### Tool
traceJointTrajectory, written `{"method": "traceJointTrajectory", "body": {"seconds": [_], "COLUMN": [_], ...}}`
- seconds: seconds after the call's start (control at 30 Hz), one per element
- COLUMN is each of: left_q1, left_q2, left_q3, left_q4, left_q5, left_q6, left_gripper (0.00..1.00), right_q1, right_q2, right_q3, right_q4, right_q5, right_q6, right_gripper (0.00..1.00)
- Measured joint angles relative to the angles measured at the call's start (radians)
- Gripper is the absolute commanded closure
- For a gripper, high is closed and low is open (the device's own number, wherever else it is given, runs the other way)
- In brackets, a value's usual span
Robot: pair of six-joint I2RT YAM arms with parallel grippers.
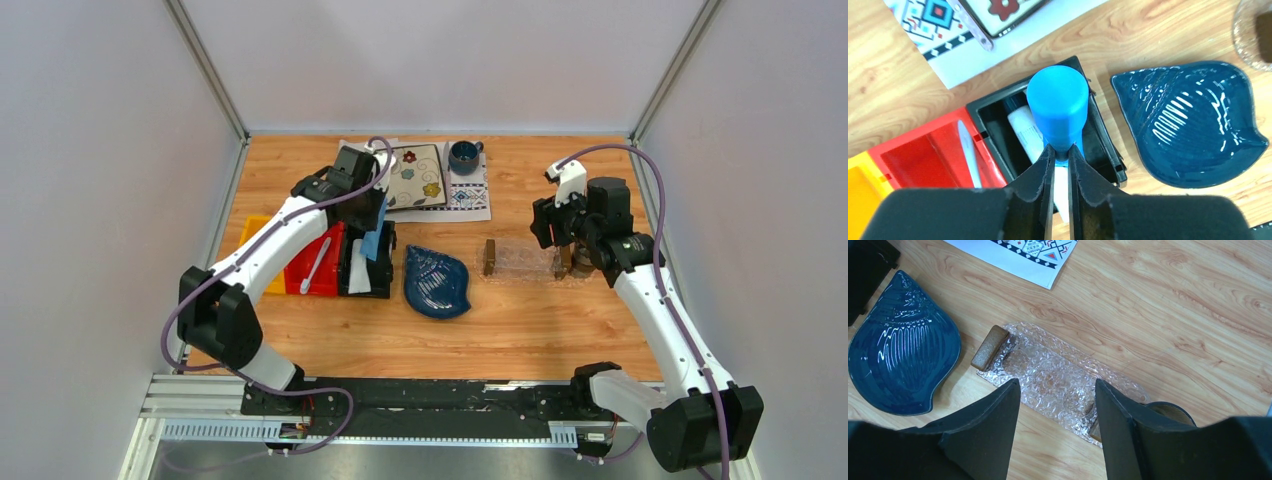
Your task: Prepare toiletry sets of a toothbrush and toothpaste on the tray
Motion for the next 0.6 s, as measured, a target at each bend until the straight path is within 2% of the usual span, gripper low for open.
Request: {"method": "traceJointTrajectory", "body": {"seconds": [0.23,0.4,0.6], "left_q1": [0.0,0.0,0.013], "left_q2": [-0.125,-0.214,-0.303], "left_q3": [-0.032,-0.097,-0.171], "left_q4": [0.078,0.146,0.201], "left_q5": [-0.001,0.014,0.052], "left_q6": [0.018,0.023,0.013], "left_gripper": [1.0,1.0,1.0], "right_q1": [0.0,0.004,0.092], "right_q2": [0.0,-0.003,0.037], "right_q3": [0.0,0.006,0.085], "right_q4": [0.0,-0.003,-0.004], "right_q5": [-0.043,-0.143,-0.249], "right_q6": [0.002,0.017,0.028], "right_gripper": [0.37,0.34,0.31]}}
